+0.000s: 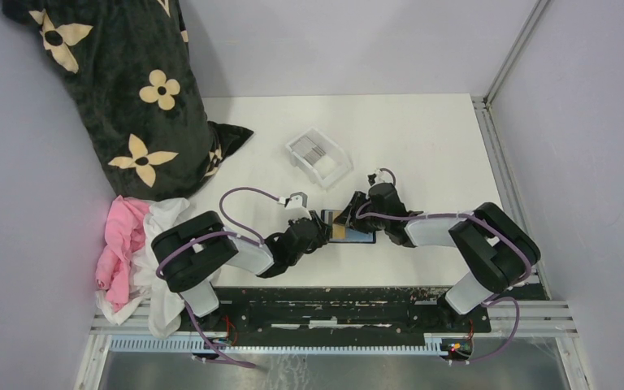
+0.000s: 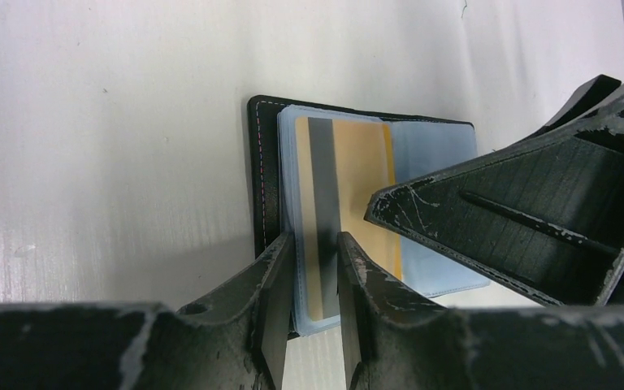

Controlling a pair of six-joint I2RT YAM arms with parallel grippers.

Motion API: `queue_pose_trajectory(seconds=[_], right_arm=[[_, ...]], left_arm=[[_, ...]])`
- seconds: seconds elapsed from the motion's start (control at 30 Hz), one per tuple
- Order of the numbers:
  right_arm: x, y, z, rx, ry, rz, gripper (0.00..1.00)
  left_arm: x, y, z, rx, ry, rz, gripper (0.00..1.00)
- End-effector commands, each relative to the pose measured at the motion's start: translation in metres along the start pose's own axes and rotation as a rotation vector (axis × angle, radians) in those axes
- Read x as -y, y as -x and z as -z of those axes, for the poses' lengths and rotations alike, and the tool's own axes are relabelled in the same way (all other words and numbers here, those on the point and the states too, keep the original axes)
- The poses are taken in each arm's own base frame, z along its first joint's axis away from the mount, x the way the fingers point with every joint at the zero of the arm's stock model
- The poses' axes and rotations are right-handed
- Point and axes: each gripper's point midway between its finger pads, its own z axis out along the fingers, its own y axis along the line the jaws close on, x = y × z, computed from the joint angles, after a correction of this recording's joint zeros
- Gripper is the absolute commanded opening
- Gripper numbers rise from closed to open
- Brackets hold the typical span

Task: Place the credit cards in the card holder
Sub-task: Insert the credit card into the card holder.

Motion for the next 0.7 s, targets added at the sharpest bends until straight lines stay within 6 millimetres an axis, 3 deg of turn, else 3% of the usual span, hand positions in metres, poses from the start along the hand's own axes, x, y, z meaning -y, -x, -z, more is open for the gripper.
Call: queue_pose_trajectory(seconds=[0.0, 0.3, 0.67], right_arm=[[0.046, -0.021, 0.012, -0.063, -0.207, 0.054, 0.47], [0.041, -0.005, 0.032, -0.031, -0.253, 0.139, 0.5], [0.009, 0.027, 0.051, 0.015, -0.244, 0.274, 0.53]], left_arm=[[-0.098, -0.07, 0.026, -0.274, 0.269, -0.179, 0.34], [-0.099, -0.067, 0.029, -0.256, 0.274, -0.16, 0.37], [-0.072, -0.023, 0.04, -0.147, 0.24, -0.138, 0.52]])
